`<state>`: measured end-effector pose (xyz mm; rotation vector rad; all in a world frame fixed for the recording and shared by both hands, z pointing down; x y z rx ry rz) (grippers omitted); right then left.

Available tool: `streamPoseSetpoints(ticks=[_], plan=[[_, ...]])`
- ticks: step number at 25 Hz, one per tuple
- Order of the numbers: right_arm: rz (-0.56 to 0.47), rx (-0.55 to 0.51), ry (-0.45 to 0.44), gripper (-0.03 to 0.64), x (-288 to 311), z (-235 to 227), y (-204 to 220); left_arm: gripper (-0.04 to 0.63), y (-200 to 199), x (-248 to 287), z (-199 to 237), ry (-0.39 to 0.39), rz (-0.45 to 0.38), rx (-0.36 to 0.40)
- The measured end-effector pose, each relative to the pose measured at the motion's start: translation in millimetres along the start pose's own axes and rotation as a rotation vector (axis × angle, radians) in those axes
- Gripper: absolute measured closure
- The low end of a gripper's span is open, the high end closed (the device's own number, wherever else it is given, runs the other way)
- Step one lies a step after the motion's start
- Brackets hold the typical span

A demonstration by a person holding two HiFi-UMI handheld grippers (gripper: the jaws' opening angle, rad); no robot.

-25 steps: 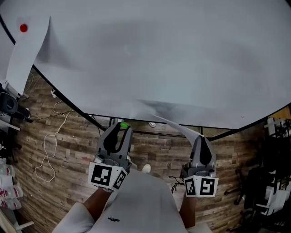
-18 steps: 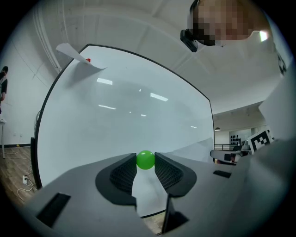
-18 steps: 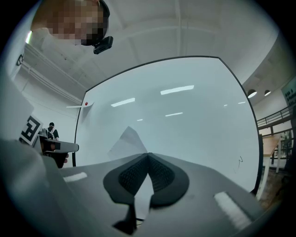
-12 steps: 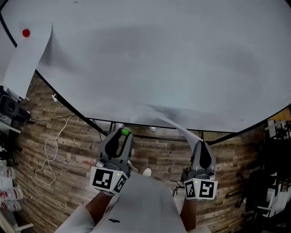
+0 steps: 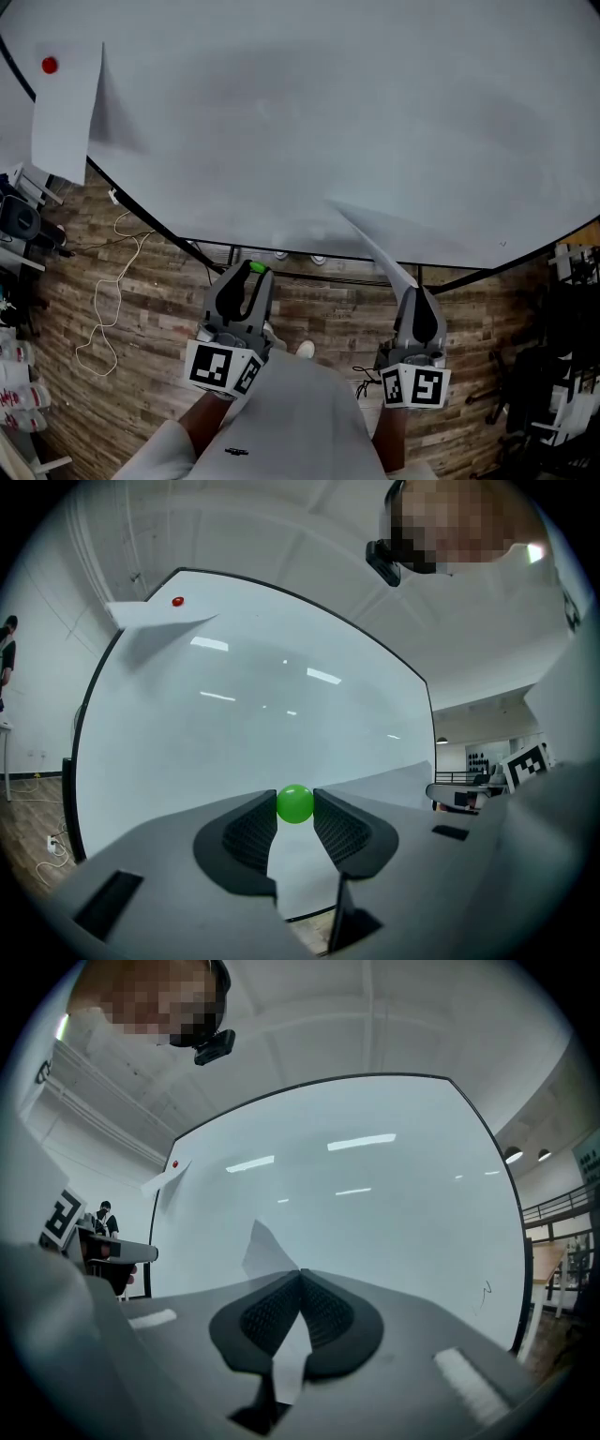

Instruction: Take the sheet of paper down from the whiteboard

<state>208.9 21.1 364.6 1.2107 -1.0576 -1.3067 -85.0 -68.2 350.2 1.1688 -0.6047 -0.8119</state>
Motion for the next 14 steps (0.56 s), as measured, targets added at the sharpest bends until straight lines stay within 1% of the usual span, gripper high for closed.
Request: streamPoseSetpoints(ticks=[14], plan=[[0.007, 0.008, -0.011, 0.607, -1.1, 1.6, 3.5, 0.468, 5.0, -4.4, -1.1, -0.009, 0.008, -0.002]])
Point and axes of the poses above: the fingertips, and each gripper's own axes: x forward along the fingers, z to its left, y out of its underside, the point moved 9 cm from there along -x, backward along the fingers, and after that the axes turned 10 degrees about -x, right-handed, at the moved point
